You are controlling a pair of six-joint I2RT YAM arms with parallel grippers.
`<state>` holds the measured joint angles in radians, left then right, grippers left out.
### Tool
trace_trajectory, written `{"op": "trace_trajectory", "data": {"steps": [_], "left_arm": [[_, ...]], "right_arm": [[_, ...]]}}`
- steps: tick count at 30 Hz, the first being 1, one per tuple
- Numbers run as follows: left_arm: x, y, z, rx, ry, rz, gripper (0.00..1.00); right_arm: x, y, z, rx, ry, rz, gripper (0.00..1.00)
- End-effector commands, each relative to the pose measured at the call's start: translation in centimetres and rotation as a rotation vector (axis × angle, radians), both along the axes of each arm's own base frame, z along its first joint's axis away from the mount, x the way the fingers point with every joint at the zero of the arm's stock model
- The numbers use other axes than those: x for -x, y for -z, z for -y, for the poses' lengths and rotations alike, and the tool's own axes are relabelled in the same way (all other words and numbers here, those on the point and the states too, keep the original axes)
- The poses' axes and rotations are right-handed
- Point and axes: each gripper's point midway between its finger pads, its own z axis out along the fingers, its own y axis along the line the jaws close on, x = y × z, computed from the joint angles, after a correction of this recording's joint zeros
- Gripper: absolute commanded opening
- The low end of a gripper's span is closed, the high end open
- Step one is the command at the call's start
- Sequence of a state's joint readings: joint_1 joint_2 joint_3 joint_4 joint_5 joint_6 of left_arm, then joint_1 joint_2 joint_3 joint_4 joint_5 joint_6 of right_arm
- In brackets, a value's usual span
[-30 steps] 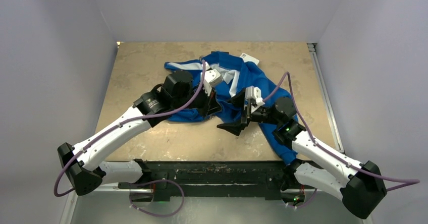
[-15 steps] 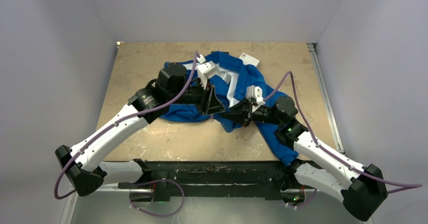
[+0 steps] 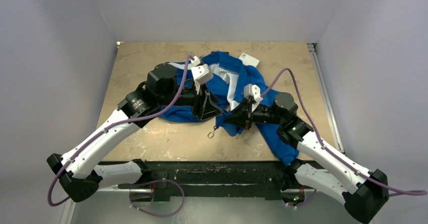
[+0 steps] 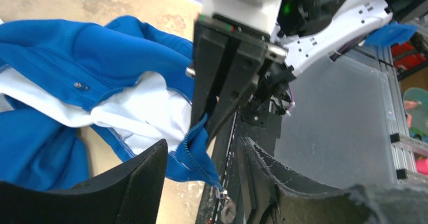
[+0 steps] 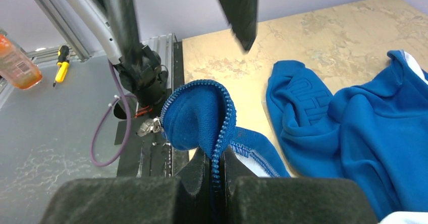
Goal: Zip up the jacket
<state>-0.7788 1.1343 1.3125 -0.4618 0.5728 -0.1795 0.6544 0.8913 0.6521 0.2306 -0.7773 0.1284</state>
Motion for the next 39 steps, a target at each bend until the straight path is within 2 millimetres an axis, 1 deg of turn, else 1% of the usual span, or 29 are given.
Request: {"op": "trace_trajectory", "data": {"steps": [1, 2, 4, 6, 9, 12, 15, 16, 18, 21, 22, 23, 25, 26, 28, 29, 31, 32, 33, 35, 37, 39], "left_arm": [[1.5, 1.4, -0.3, -0.025, 0.081, -0.025, 0.53], [1.4, 2.0, -0.4, -0.041, 0.071, -0.043, 0.53], [1.5, 2.7, -0.5, -0.043, 0.056, -0.067, 0.53], [1.5, 2.8, -0.6, -0.031, 0.041, -0.087, 0.52], [1.4, 2.9, -0.5, -0.022, 0.025, -0.104, 0.49], [1.0, 2.9, -0.2, -0.013, 0.015, -0.104, 0.4], [0.3, 2.6, -0.1, -0.004, -0.012, -0.085, 0.26], [0.2, 2.4, 0.0, 0.002, -0.012, -0.08, 0.24], [0.2, 2.1, 0.3, 0.015, -0.003, -0.086, 0.24], [0.5, 2.1, 0.4, 0.02, 0.017, -0.094, 0.26], [0.5, 2.2, 0.4, 0.018, 0.022, -0.092, 0.24], [0.5, 2.3, 0.3, 0.013, 0.022, -0.088, 0.19], [0.2, 2.4, 0.0, 0.004, 0.006, -0.068, 0.02], [-0.2, 2.4, -0.2, 0.0, -0.007, -0.053, 0.0], [-0.7, 1.8, -0.5, 0.008, -0.028, -0.028, 0.0], [-0.8, 1.3, -0.5, 0.018, -0.028, -0.016, 0.0], [-0.8, 0.5, -0.5, 0.035, -0.019, -0.002, 0.0], [-0.8, 0.1, -0.6, 0.043, -0.016, 0.003, 0.0], [-0.7, -0.2, -0.6, 0.05, -0.01, 0.004, 0.0], [-0.2, -0.6, -0.6, 0.061, 0.01, -0.002, 0.0], [0.2, -0.4, -0.7, 0.062, 0.023, -0.016, 0.0], [0.3, -0.3, -0.8, 0.061, 0.026, -0.017, 0.0]], "right_arm": [[-0.4, -3.8, -0.2, -0.016, 0.008, 0.057, 0.0], [-0.6, -4.2, 0.0, -0.023, 0.025, 0.068, 0.0], [-1.0, -5.0, 0.4, -0.039, 0.067, 0.095, 0.0], [-1.3, -5.5, 0.7, -0.046, 0.101, 0.112, 0.0], [-1.5, -5.7, 0.9, -0.047, 0.122, 0.12, 0.0], [-1.5, -5.6, 0.9, -0.044, 0.117, 0.114, 0.0], [-1.3, -5.3, 0.7, -0.04, 0.107, 0.107, 0.0], [-1.3, -5.2, 0.7, -0.04, 0.104, 0.105, 0.0], [-1.3, -5.1, 0.7, -0.04, 0.101, 0.101, 0.0], [-1.4, -5.1, 0.7, -0.041, 0.108, 0.102, 0.0], [-1.5, -5.2, 0.7, -0.041, 0.115, 0.103, 0.0], [-1.6, -5.2, 0.8, -0.04, 0.118, 0.104, 0.0], [-1.5, -5.1, 0.8, -0.034, 0.118, 0.101, 0.0], [-1.4, -5.0, 0.8, -0.032, 0.114, 0.096, 0.0], [-1.1, -4.5, 0.7, -0.025, 0.094, 0.08, 0.0], [-0.9, -4.3, 0.6, -0.023, 0.081, 0.072, 0.03], [-0.3, -3.6, 0.4, -0.015, 0.039, 0.057, 0.31], [0.4, -3.2, 0.2, -0.013, -0.003, 0.04, 0.46], [0.5, -3.1, 0.2, -0.012, -0.013, 0.038, 0.62], [0.3, -3.8, 0.0, -0.02, -0.015, 0.069, 0.73], [-0.3, -5.5, 0.0, -0.031, -0.001, 0.124, 0.78], [-0.4, -7.6, -0.1, -0.053, -0.006, 0.194, 0.82]]}}
